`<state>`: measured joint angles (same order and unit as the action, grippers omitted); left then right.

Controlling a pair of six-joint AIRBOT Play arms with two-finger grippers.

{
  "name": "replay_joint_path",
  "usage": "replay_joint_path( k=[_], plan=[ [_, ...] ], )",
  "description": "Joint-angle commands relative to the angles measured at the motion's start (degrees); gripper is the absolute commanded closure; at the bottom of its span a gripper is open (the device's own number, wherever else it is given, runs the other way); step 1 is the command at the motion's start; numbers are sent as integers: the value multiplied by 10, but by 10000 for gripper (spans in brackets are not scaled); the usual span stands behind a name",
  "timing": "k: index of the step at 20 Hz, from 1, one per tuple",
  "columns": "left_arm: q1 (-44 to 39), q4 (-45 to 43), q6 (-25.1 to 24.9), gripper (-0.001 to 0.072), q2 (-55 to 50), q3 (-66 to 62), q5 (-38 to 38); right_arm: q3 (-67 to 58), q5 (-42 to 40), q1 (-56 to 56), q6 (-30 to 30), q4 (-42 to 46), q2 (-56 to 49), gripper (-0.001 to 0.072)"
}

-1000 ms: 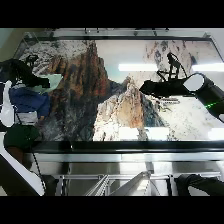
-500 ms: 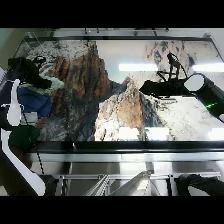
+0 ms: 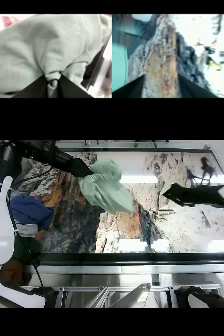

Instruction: Fold the shirts.

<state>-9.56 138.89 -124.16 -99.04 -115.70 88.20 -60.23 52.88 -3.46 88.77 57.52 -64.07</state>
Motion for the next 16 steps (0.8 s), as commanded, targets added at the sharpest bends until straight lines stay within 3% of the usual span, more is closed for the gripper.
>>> replay_joint_path(
  k=[1, 3, 7, 11, 16],
  plan=[
    [-92, -43, 42, 349, 40, 2, 29, 0, 107, -106, -1, -1, 65, 132],
    [-133, -106, 87, -13, 31, 2, 27, 0, 147, -146, -6, -1, 86, 132],
    [-152, -219, 158, -3, 42, 13, 44, 9, 184, -155, -28, 3, 71, 132],
    [-114, -219, 186, -3, 120, 206, 76, 102, 171, -104, -38, -1, 46, 132],
    [-52, -213, 186, -3, 233, 586, -139, 211, 73, -7, -121, -105, -28, 134]
  ],
)
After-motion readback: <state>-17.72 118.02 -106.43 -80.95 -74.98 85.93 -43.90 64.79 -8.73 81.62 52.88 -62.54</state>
